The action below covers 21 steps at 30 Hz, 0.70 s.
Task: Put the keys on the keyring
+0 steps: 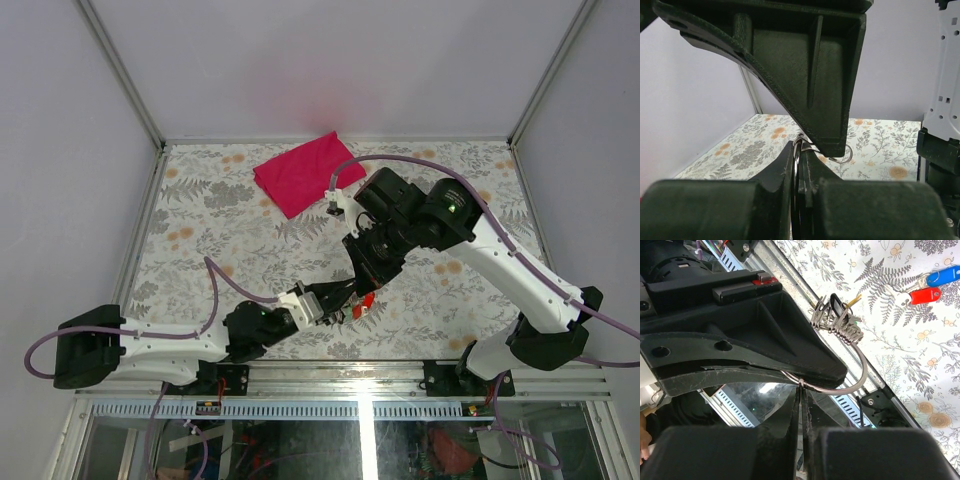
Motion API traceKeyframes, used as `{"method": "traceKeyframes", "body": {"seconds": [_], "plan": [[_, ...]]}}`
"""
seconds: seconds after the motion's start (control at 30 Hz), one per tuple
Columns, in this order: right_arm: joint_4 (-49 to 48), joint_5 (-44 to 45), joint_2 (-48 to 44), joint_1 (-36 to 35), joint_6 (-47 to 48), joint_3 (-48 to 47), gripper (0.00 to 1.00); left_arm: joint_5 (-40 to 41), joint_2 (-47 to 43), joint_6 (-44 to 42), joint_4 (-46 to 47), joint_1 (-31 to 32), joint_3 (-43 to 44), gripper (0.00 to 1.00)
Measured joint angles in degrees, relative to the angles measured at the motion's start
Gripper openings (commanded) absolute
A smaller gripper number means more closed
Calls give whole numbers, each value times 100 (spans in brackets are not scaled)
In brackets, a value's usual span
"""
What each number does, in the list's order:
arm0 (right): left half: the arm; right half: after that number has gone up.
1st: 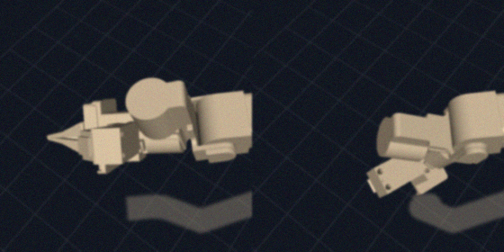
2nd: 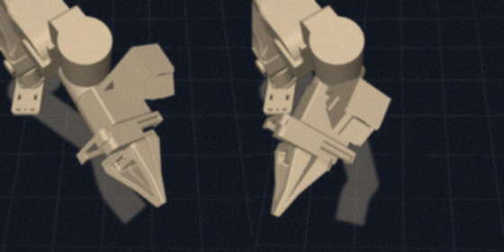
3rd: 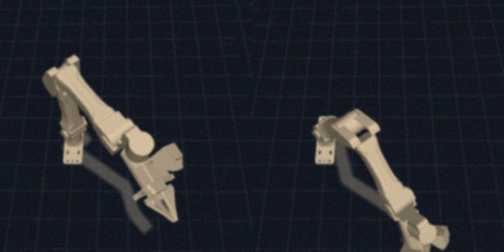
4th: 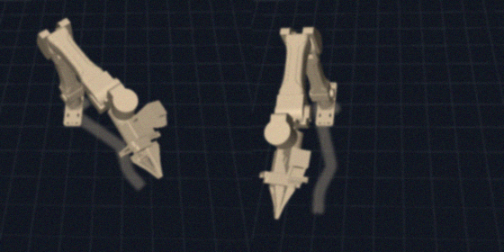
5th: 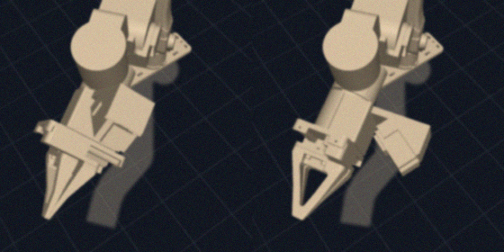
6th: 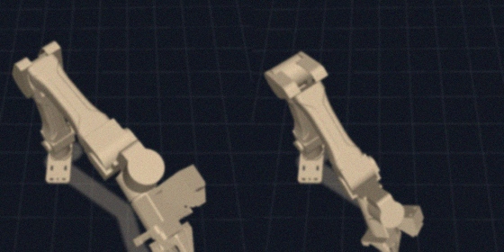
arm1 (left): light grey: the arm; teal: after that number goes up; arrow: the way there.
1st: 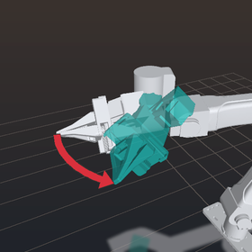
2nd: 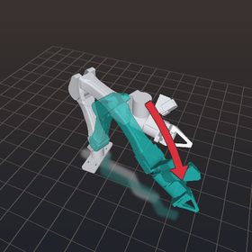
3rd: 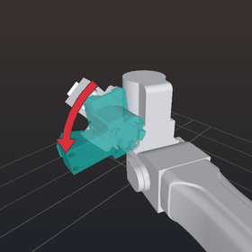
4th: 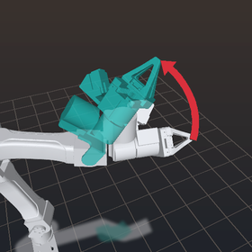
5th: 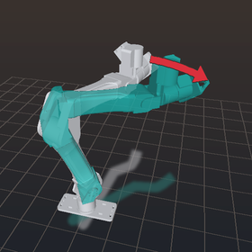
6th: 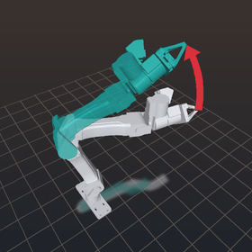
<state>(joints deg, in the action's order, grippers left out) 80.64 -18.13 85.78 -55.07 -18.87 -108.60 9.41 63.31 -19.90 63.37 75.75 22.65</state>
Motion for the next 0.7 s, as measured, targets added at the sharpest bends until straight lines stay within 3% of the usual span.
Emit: {"method": "traceKeyframes", "body": {"seconds": [0.37, 0.7], "plan": [[-501, 105, -249, 0, 39, 173, 42, 251, -170, 317, -35, 2, 2, 0], [-2540, 570, -2052, 0, 103, 1858, 48, 675, -437, 533, -46, 7, 20, 0]]}}
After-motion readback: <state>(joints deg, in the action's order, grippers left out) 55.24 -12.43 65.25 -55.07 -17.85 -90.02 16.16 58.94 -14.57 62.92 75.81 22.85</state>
